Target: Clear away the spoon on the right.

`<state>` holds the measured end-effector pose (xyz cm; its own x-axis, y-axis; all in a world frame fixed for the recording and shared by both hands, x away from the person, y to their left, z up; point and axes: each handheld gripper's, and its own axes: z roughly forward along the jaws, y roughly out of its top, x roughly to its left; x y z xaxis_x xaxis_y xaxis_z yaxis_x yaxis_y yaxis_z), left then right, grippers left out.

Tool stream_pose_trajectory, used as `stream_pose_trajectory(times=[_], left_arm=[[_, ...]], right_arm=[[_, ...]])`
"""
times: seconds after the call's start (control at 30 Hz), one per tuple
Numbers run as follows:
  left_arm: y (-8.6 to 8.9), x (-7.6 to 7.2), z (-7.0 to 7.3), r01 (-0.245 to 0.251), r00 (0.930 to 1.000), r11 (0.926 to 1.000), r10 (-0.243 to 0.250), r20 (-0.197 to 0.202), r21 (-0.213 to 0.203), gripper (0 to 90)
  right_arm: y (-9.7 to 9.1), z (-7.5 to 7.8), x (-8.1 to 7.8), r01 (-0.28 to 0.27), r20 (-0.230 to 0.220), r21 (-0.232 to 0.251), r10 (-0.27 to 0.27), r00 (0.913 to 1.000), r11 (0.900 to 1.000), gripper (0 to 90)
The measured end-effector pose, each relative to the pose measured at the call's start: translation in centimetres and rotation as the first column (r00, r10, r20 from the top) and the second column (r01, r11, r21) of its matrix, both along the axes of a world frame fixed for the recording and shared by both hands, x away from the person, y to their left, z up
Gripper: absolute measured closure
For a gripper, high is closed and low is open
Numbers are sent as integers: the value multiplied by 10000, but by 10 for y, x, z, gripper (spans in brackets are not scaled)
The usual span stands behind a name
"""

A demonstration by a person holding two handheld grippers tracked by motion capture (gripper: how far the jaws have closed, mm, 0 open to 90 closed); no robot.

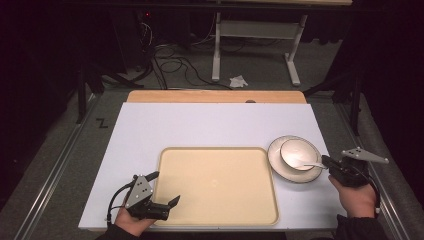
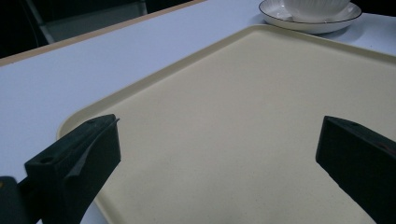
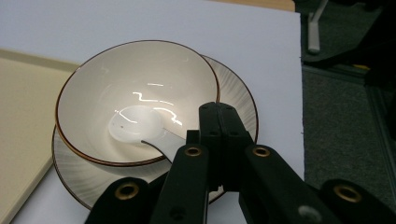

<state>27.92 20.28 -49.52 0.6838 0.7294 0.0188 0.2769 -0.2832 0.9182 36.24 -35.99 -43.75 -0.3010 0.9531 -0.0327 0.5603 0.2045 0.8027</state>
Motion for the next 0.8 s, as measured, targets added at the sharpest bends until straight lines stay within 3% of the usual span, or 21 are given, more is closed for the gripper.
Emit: stream_pose_trajectory(times=[0.1, 0.17, 0.27, 0.3, 0.33, 0.4, 0.53, 0.63, 0.8], left_arm=[[0, 0, 0, -21, 10000, 10000, 21, 18, -44, 7], [1, -1, 0, -17, 10000, 10000, 17, 18, -30, 7], [0, 1, -2, -8, 10000, 10000, 8, -41, 7, 7], [0, 1, -2, -8, 10000, 10000, 8, -41, 7, 7], [-1, 2, -2, 29, 10000, 10000, -29, -49, 66, 7], [-2, 2, -2, 58, 10000, 10000, -58, -15, 75, 7], [-3, 1, -1, 67, 10000, 9999, -66, -12, 138, 7], [-3, 1, -2, 29, 10000, 9999, -29, -27, 118, 7], [-1, 0, -1, -40, 10000, 10000, 40, 21, 42, 7]], right_arm=[[2, -3, -2, 64, 311, 273, -72, 9995, 9996, 900], [-1, -8, -7, 218, 791, 840, -285, 9965, 9962, 900], [-5, -17, -10, 8, 781, 1517, -128, 9969, 9884, 900], [-5, -17, -10, 8, 781, 1517, -128, 9969, 9884, 900], [-4, -18, -13, -17, 899, 1209, -92, 9959, 9927, 900], [-7, -17, -16, -78, 1010, 1409, -66, 9949, 9900, 900], [-10, -15, -19, 4, 1308, 1304, -176, 9913, 9915, 900], [-16, -20, -17, 213, 1081, 1299, -355, 9935, 9913, 900], [-13, -24, -22, 96, 965, 1126, -205, 9951, 9936, 900]])
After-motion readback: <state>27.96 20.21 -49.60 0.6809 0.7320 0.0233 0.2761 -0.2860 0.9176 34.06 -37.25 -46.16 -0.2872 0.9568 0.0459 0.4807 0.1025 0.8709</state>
